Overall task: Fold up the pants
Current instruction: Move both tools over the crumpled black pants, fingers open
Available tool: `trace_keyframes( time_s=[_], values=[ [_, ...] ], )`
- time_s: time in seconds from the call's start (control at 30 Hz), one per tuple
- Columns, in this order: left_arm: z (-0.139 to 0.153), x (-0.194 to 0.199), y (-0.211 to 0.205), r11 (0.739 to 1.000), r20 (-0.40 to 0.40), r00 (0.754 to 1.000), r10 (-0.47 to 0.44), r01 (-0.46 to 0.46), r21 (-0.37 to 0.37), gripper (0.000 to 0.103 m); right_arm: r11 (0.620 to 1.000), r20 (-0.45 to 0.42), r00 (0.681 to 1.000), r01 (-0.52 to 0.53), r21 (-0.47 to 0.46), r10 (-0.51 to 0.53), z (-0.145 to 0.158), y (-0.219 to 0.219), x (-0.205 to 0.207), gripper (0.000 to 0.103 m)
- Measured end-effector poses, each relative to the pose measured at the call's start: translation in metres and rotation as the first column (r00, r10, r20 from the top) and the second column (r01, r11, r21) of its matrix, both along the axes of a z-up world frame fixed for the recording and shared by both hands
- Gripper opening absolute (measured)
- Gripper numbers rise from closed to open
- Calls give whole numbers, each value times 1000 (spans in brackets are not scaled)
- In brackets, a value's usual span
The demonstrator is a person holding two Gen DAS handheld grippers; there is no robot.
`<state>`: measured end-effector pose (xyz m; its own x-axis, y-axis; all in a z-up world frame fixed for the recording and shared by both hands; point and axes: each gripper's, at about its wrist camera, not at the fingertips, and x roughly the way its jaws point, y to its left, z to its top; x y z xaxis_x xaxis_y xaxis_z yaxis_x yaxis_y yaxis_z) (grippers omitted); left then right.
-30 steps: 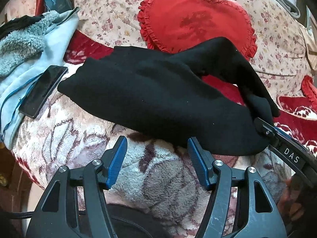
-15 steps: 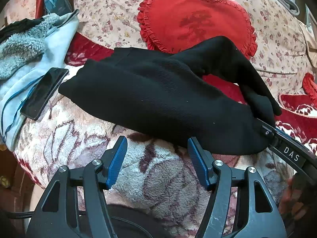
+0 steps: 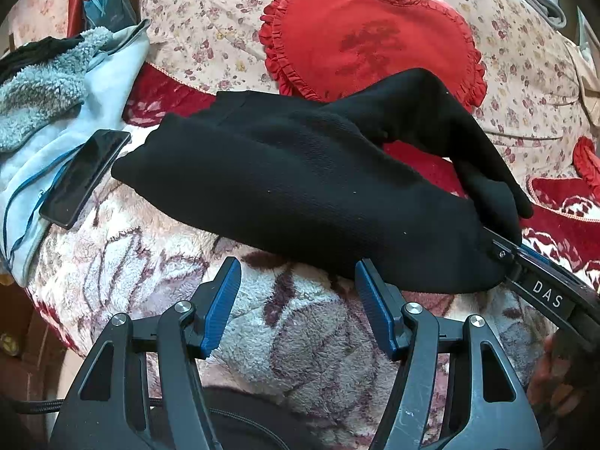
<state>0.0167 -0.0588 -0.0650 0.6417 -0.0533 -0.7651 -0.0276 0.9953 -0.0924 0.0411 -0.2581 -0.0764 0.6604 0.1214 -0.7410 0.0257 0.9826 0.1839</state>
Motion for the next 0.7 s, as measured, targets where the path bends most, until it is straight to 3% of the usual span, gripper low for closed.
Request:
trace_keyframes(
  time_s=[0.37,0.53,0.7],
  values=[
    [0,1,2,1000,-8,1000,1,-1,1,63,1000,-5,1000,-1,8,1,0,-1,0,65],
    [3,13,22,997,-73,997,2,-7,-72,63,998,-64,998,-9,68,13,3,-8,-7,65],
    [16,33,53,998,-57,996,65,-65,-3,63,998,-77,997,26,59,-22,14,-25,-13,65]
  ],
)
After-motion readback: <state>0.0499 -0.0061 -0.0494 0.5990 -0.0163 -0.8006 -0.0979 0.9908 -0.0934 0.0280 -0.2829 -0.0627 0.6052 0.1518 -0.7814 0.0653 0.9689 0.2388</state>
